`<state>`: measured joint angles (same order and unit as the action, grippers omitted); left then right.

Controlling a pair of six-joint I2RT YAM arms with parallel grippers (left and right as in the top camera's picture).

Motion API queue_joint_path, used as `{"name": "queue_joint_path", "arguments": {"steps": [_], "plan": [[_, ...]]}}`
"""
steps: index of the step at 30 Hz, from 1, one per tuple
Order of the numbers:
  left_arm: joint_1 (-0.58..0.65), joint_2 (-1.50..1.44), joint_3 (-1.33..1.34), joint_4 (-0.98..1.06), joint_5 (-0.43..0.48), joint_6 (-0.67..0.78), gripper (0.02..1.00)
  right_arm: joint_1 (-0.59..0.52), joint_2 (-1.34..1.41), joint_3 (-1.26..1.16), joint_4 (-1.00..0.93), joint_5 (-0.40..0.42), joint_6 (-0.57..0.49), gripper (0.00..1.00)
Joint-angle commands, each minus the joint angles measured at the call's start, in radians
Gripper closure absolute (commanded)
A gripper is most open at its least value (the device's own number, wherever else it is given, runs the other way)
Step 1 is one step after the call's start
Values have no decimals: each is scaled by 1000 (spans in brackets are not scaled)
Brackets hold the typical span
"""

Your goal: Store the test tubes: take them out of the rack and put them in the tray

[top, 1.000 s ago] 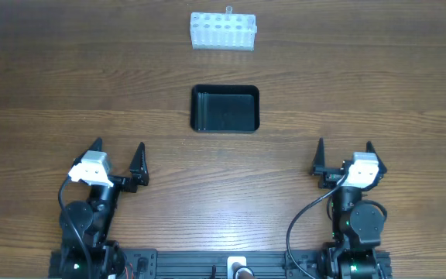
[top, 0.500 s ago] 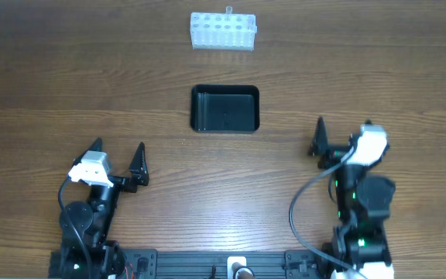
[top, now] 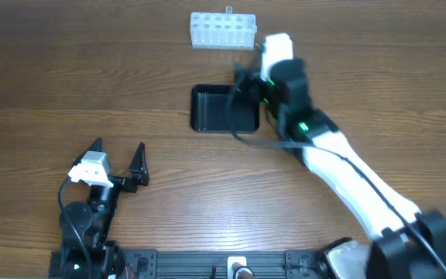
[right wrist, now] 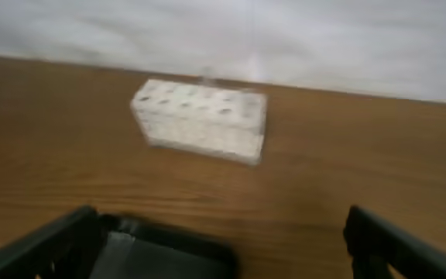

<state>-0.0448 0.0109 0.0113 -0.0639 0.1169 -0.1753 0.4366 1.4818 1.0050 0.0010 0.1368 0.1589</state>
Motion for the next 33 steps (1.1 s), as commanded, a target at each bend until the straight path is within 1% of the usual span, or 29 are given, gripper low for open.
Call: {"name": "queue_joint_path", "arguments": {"steps": [1, 4, 7, 9, 15, 18, 21, 23, 29, 33], "plan": [[5, -8, -5, -2, 13, 11, 18, 49, 222, 280, -132, 83, 143, 7], [5, -8, -5, -2, 13, 11, 18, 56, 355, 440, -215, 82, 185, 7], [5, -8, -5, -2, 13, 11, 18, 60, 463, 568, -259, 83, 219, 7], [5, -8, -5, -2, 13, 11, 23, 63, 552, 676, -286, 107, 255, 9], [5, -8, -5, -2, 13, 11, 20, 63, 704, 858, -302, 144, 267, 7], [5, -8, -5, -2, 13, 11, 18, 64, 771, 934, -312, 196, 261, 9], [5, -8, -5, -2, 13, 11, 18, 64, 826, 986, -311, 211, 231, 9], [5, -8, -5, -2, 13, 11, 18, 64, 858, 1015, -311, 244, 224, 9], [5, -8, -5, -2, 13, 11, 20, 64, 922, 1053, -262, 257, 146, 9], [5, -8, -5, -2, 13, 11, 18, 62, 939, 1054, -235, 277, 134, 7]]}}
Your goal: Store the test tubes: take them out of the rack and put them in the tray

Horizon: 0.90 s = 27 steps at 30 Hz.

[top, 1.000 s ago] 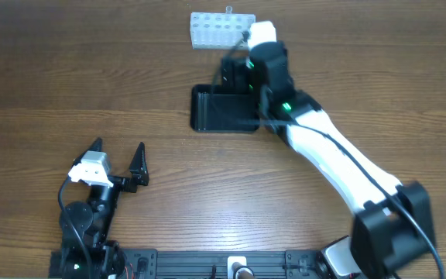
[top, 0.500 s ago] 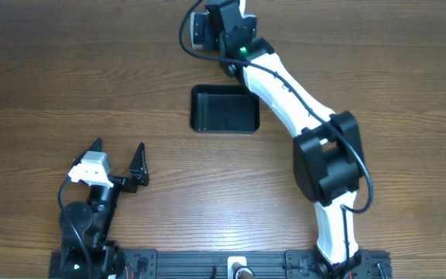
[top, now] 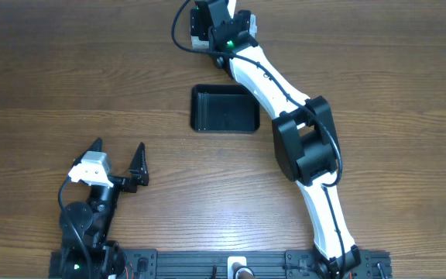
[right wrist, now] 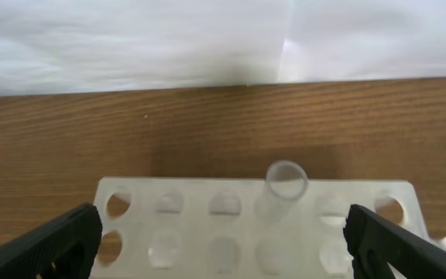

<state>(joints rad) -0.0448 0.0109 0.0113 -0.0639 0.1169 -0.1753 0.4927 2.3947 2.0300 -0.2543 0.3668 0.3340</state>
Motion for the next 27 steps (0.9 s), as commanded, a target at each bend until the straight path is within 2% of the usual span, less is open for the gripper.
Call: {"name": "queue_joint_path", "arguments": {"steps": [1, 7, 16, 19, 27], "plan": [[5, -8, -5, -2, 13, 11, 20, 5, 27, 29, 24, 47, -48, 7], [5, -8, -5, -2, 13, 11, 18, -3, 29, 29, 39, 69, -63, 40], [5, -8, -5, -2, 13, 11, 18, -3, 54, 29, 60, 69, -70, 207], [5, -8, -5, -2, 13, 11, 18, -3, 54, 29, 61, 96, -70, 310], [5, -8, -5, -2, 13, 11, 20, -16, 62, 29, 58, 114, -74, 369]]}}
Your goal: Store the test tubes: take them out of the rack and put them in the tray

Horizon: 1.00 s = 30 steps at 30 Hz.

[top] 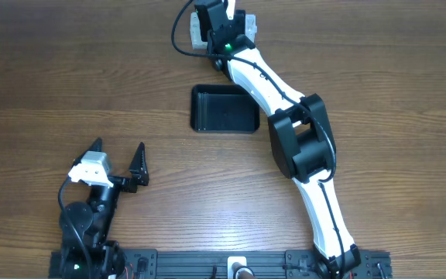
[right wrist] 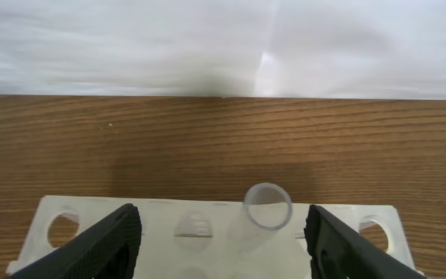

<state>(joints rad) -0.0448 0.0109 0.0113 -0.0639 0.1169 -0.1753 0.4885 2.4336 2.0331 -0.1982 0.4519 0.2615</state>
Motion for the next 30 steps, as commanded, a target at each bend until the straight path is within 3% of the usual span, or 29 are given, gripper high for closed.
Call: {"name": "queue_joint_path", "arguments": {"steps": [1, 6, 11, 16, 30], "plan": [[5, -8, -5, -2, 13, 11, 18, -12, 23, 26, 3, 29, -2, 389], [5, -8, -5, -2, 13, 11, 20, -17, 23, 26, 8, 29, -2, 503], [5, -8, -5, -2, 13, 11, 18, -23, 24, 26, 6, 31, -9, 529], [5, -8, -5, -2, 13, 11, 18, -23, 24, 26, 7, 43, -9, 630], [5, -8, -5, -2, 13, 11, 18, -23, 24, 26, 7, 48, -9, 796]]}}
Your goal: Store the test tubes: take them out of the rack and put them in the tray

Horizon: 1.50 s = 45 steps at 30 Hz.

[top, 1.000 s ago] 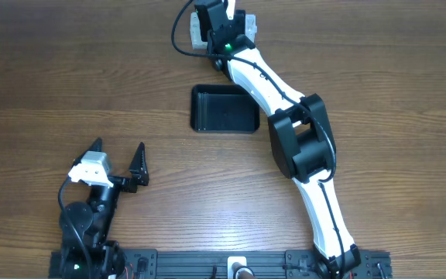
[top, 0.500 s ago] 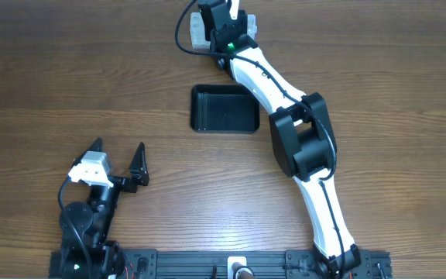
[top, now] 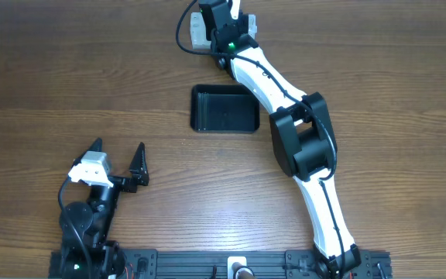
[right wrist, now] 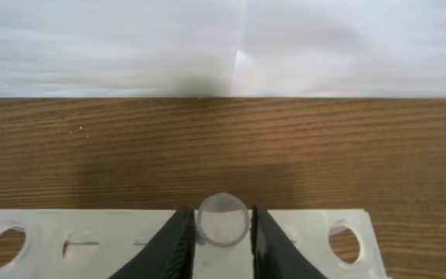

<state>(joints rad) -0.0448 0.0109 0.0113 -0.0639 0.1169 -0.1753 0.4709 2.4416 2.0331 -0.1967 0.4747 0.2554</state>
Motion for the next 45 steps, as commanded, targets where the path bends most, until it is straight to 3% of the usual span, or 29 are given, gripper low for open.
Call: {"name": "queue_joint_path", "arguments": {"steps": [1, 15, 27, 30, 34, 37, 40, 45], "plan": [[5, -8, -5, -2, 13, 11, 18, -6, 16, 26, 6, 25, -3, 803], [5, -8, -5, -2, 13, 11, 18, 5, -19, 32, 22, 47, -56, 840], [5, -8, -5, -2, 13, 11, 20, 32, -323, 33, -18, 50, -70, 853], [5, -8, -5, -2, 13, 11, 18, 51, -409, 33, -93, 50, -45, 851], [5, -8, -5, -2, 13, 11, 18, 83, -494, 33, -348, 49, 80, 855], [5, -8, -5, -2, 13, 11, 18, 100, -510, 33, -602, -8, 211, 879], [5, -8, -5, -2, 13, 11, 20, 100, -488, 23, -785, -139, 294, 897], [5, -8, -5, -2, 13, 11, 18, 97, -422, -45, -840, -298, 337, 915]]}}
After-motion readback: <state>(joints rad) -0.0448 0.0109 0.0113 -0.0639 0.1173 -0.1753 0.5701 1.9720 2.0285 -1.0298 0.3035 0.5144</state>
